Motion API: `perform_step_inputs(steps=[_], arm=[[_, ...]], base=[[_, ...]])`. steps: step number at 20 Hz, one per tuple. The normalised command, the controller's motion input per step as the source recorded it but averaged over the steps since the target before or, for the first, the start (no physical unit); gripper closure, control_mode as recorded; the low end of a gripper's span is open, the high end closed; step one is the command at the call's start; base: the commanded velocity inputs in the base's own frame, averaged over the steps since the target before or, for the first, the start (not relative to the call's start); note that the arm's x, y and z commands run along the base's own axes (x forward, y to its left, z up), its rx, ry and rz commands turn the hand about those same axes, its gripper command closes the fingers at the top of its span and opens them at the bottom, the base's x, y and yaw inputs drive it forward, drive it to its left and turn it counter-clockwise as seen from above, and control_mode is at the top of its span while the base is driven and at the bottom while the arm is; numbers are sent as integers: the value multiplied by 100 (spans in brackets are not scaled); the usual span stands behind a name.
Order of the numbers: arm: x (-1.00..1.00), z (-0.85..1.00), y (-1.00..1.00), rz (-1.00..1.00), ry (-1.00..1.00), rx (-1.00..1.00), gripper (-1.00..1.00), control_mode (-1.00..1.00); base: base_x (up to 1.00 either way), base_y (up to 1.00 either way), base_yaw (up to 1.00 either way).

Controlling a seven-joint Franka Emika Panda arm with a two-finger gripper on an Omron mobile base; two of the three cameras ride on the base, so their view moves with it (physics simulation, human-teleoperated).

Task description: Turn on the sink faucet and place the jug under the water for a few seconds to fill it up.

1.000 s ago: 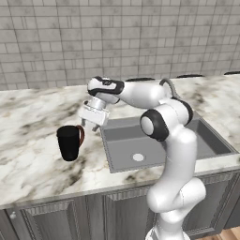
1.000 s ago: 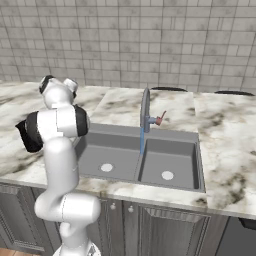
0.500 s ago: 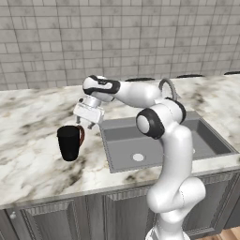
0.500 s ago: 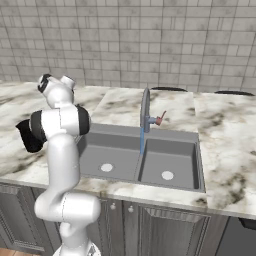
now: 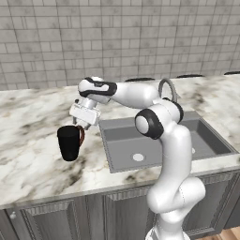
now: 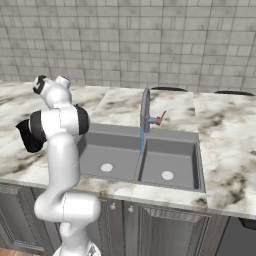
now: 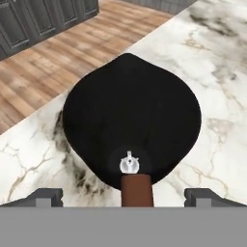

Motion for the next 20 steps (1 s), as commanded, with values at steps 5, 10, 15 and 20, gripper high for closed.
perform_step_inputs(steps=[5,10,15,20], arm=[[-6,-24,10,0,-2,0,-100,-100],[0,-14,1,0,-4,0,-100,-100],[9,-5,0,0,-9,0,-100,-100],[15,-2,0,0,-7,0,-100,-100]], base=[[0,0,0],[0,0,0],[0,0,0],[0,0,0]])
